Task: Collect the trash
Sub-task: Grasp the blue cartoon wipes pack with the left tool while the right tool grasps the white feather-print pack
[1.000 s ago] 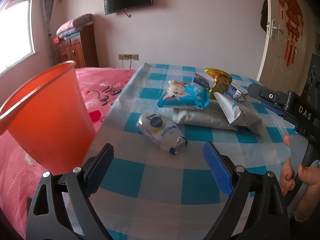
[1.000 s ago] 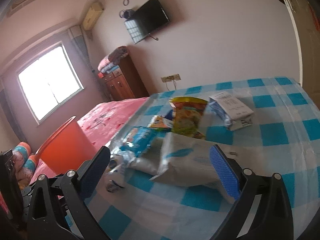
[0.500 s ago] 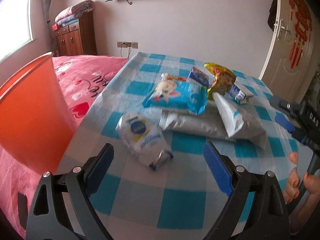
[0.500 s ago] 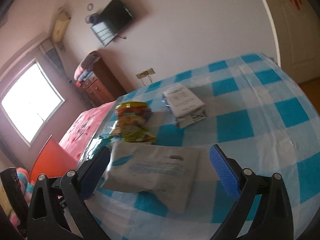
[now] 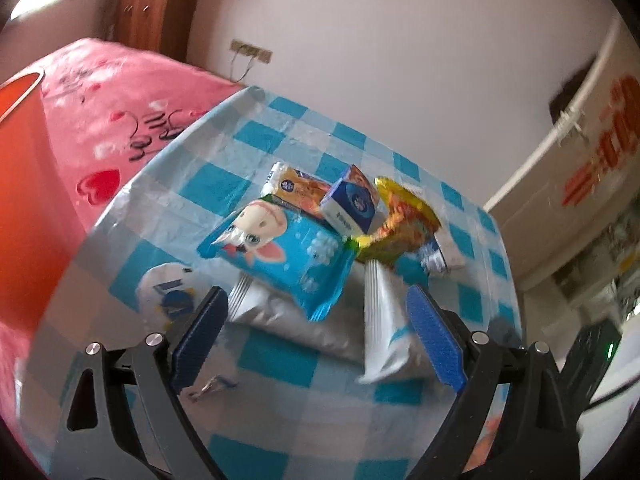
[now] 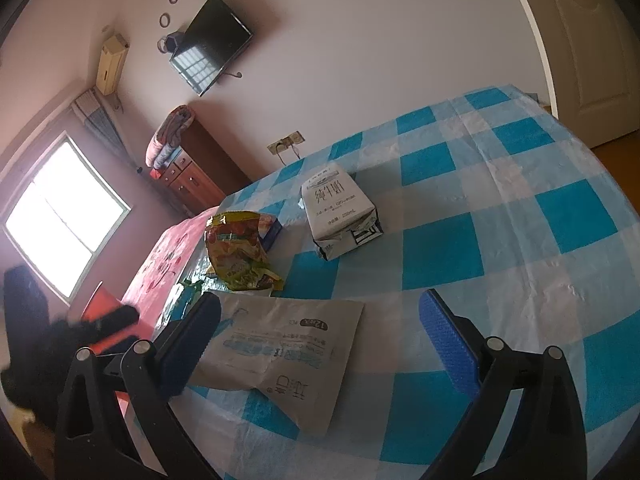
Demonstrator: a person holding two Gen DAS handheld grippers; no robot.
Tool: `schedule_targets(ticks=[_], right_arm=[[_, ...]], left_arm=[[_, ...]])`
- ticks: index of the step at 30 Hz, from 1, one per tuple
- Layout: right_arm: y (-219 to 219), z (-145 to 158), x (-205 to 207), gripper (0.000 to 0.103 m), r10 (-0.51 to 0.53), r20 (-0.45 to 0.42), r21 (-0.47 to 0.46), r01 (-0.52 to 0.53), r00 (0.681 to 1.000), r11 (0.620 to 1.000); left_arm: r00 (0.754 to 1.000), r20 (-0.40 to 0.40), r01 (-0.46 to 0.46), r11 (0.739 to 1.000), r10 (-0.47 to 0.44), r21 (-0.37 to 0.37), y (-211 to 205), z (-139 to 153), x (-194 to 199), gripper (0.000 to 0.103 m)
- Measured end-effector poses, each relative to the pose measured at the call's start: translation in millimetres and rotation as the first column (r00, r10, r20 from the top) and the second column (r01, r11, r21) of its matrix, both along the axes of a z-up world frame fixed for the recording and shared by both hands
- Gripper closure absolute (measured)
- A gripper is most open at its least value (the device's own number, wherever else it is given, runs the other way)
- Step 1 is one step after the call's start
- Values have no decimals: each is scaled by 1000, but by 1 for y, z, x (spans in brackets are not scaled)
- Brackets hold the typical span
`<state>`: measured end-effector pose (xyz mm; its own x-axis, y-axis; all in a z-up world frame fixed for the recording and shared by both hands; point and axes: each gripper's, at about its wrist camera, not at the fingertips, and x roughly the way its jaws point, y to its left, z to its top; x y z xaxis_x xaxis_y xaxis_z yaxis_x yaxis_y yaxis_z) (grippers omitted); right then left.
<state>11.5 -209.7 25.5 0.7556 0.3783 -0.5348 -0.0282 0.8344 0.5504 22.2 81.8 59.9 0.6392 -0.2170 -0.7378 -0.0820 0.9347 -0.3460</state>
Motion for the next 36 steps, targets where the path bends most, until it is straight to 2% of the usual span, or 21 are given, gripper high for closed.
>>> schedule_targets(ticks=[7, 13, 23, 30, 36], right_arm=[[2, -2, 3, 5, 39, -1, -11, -39, 999, 999], [10, -4, 5, 5, 95, -9, -26, -96, 995, 995], [22, -11, 10, 5, 176, -43, -6, -177, 983, 984], [25, -16, 12, 5, 226, -74, 38, -224, 971, 974], [38, -16, 10, 5, 282, -92, 23, -281, 955, 960]], left_arm=[[990, -86, -116, 993, 115, -11, 3, -12, 29, 12], [978, -127, -164, 986, 164, 11, 7, -24, 47, 12], [970, -157, -170, 981, 184, 95, 3, -32, 67, 12], [966, -175, -165, 975, 190, 149, 4, -39, 78, 17], [969, -165, -150, 968, 184, 202, 0, -39, 80, 21]])
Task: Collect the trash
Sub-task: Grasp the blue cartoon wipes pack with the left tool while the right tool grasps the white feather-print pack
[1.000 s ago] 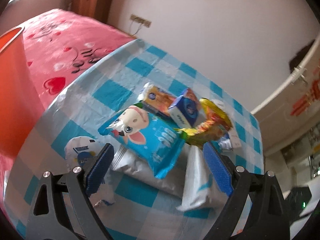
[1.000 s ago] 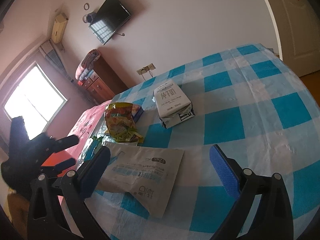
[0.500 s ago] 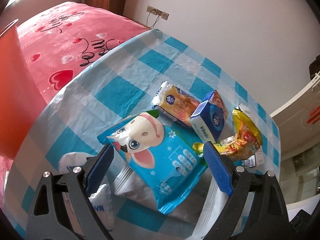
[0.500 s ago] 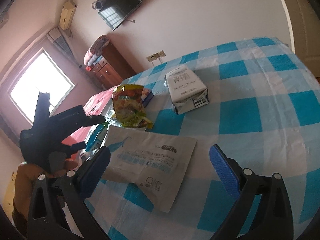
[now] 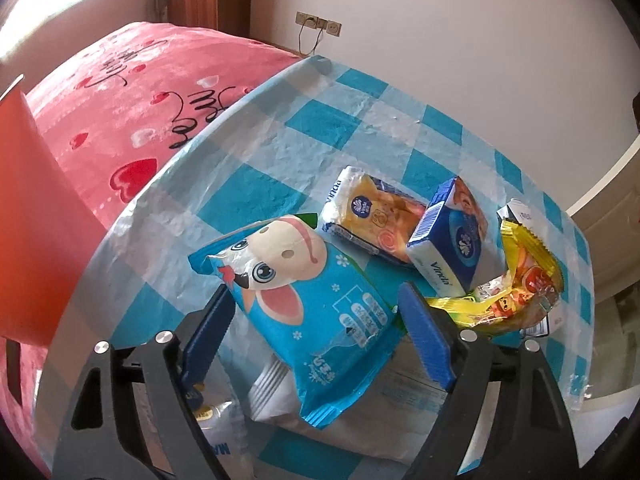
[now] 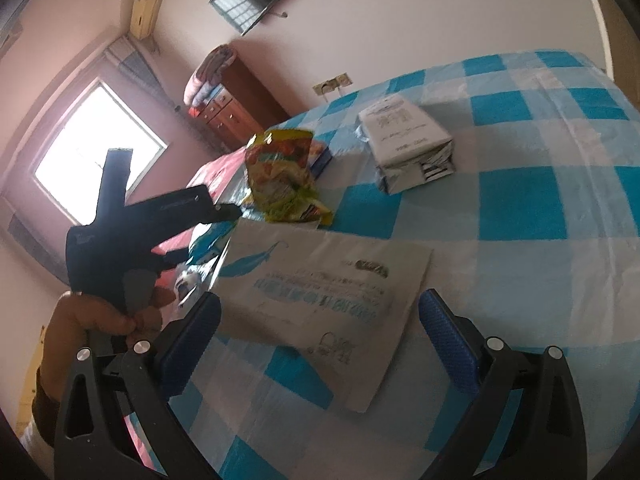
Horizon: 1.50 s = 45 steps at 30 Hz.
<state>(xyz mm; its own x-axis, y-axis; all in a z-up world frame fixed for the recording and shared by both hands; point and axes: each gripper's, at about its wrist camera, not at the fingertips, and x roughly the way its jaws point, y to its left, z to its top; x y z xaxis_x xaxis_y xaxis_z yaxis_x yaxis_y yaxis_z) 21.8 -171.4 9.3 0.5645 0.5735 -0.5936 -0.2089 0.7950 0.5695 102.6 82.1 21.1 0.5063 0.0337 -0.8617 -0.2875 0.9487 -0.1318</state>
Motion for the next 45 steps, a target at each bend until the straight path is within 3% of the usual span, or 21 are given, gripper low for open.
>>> schedule_targets(ticks=[8, 12, 17, 20, 25, 27, 30, 37, 41, 43, 45], right_arm=[[23, 5, -12, 5, 161, -4, 18, -161, 987, 987], [37, 10, -22, 5, 293, 6, 60, -292, 956, 954], [50, 24, -41, 5, 416, 85, 14, -419, 905, 908], [41, 34, -44, 5, 394, 136, 5, -398, 909, 917], [21, 33, -31, 5, 258, 141, -42, -254, 956, 966], [18, 30, -21, 5, 218, 125, -91, -207, 968, 974], [21, 25, -9, 5, 208, 104, -130, -194, 973, 972], [50, 7, 3, 5, 251, 50, -218, -235, 967, 947], [56, 4, 10, 5, 240, 38, -244, -224, 970, 943], [54, 2, 14, 5, 217, 23, -239, -205, 976, 949], [50, 1, 17, 5, 197, 25, -222, -187, 980, 957]], left_arm=[[999, 17, 27, 999, -28, 30, -5, 3, -3, 32], [999, 23, 47, 998, -48, 34, -4, 4, -6, 35], [996, 32, 78, 995, -80, 55, -2, 6, -14, 40], [994, 29, 102, 993, -104, 66, -1, 7, -21, 41], [991, 31, 126, 990, -128, 58, 8, 10, -35, 42], [989, 36, 143, 988, -145, 65, 9, 13, -41, 51], [985, 40, 166, 985, -168, 56, 12, 16, -52, 55], [979, 43, 196, 980, -198, 38, 16, 16, -66, 55], [977, 23, 211, 975, -213, 69, 14, 13, -63, 49], [974, 20, 223, 970, -226, 97, 10, 11, -62, 36], [973, 13, 227, 965, -231, 135, 7, 8, -59, 33]])
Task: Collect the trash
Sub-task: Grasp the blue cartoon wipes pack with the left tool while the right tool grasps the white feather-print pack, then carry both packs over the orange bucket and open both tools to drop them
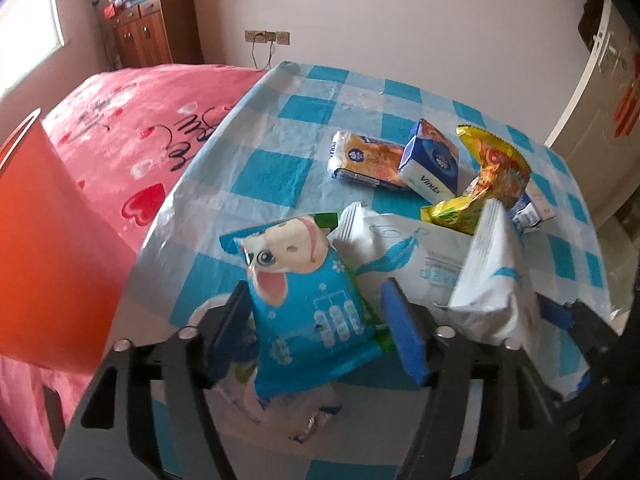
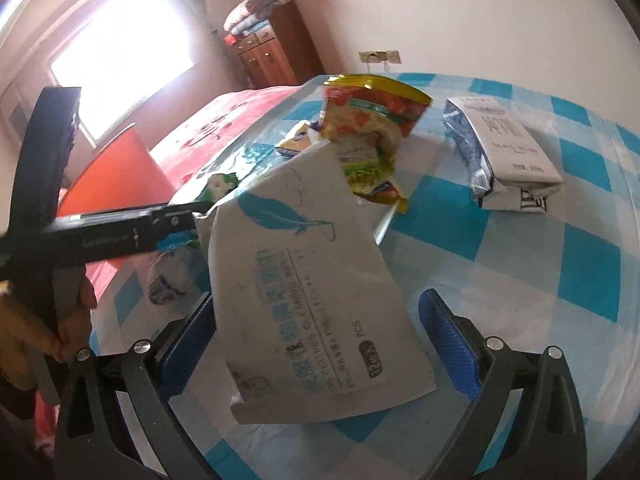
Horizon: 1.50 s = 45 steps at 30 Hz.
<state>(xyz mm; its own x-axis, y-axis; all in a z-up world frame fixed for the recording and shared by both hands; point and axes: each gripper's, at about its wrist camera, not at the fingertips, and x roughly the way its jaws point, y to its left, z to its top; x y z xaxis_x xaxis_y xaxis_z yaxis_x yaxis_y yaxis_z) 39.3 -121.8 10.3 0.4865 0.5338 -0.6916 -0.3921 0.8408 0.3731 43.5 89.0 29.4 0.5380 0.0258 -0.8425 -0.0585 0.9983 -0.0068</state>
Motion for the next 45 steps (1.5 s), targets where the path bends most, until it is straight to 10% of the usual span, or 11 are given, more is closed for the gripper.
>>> schedule_targets(ticks=[8, 15, 45], right_arm=[[-3, -2, 4, 6, -22, -4, 47, 23, 1000, 999], [-3, 1, 1, 27, -37, 18, 36, 37, 999, 999], [-10, 32, -36, 36, -198, 84, 143, 185, 977, 972]], left_arm=[[999, -8, -35, 999, 35, -6, 4, -8, 9, 34], [998, 7, -56, 998, 56, -32, 7, -8, 6, 55], [987, 156, 76, 980, -47, -185, 36, 29, -69, 58]])
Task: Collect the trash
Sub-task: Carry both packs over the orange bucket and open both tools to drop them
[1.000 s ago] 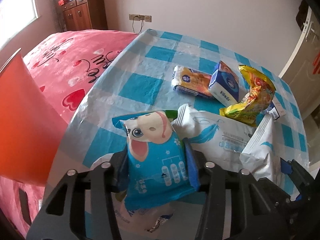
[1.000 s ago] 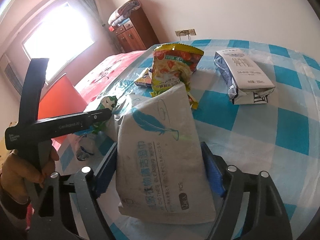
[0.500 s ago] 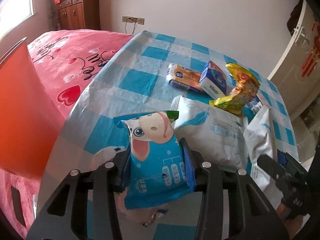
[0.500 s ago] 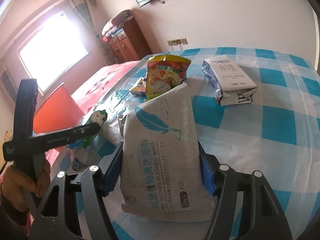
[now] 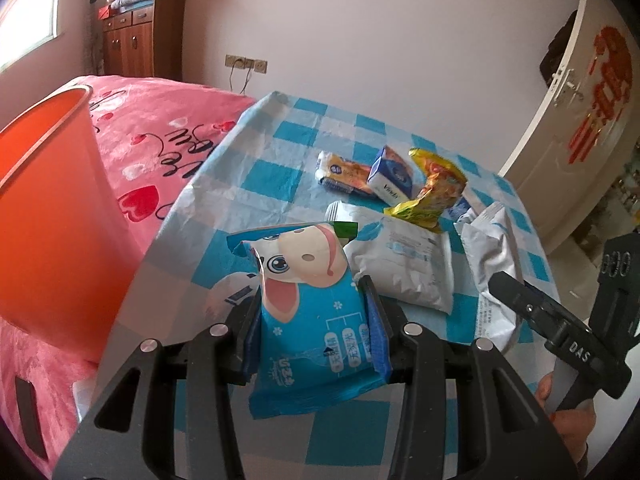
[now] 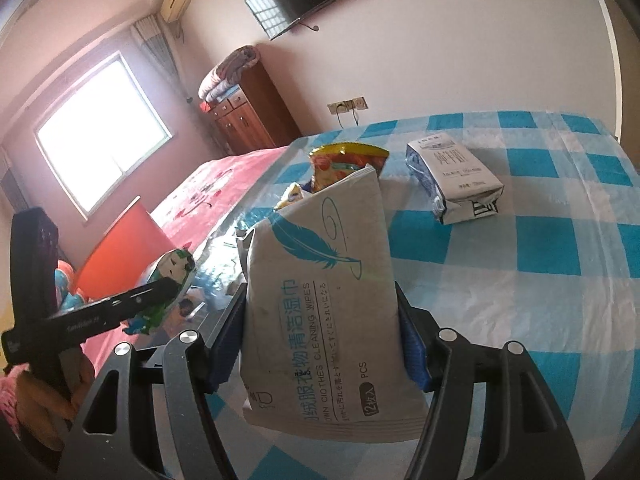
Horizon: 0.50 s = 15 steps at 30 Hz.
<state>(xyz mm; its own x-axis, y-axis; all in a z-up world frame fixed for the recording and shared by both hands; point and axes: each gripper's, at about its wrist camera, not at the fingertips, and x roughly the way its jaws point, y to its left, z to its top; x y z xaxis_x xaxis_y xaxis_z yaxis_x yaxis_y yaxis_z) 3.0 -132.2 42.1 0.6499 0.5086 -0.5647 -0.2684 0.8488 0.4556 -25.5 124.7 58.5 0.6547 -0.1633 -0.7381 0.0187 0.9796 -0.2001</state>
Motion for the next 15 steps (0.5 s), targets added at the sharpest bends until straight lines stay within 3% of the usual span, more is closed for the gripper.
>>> schedule_targets(ticks=[8, 15], right_arm=[[22, 18, -4, 36, 21, -25, -12, -21, 999, 1000], [67, 60, 1, 36, 108, -1, -4, -108, 994, 994]], left_arm=[[997, 81, 6, 1000, -5, -10, 21, 23, -20, 58], [981, 186, -41, 999, 47, -33, 60, 58, -41, 58]])
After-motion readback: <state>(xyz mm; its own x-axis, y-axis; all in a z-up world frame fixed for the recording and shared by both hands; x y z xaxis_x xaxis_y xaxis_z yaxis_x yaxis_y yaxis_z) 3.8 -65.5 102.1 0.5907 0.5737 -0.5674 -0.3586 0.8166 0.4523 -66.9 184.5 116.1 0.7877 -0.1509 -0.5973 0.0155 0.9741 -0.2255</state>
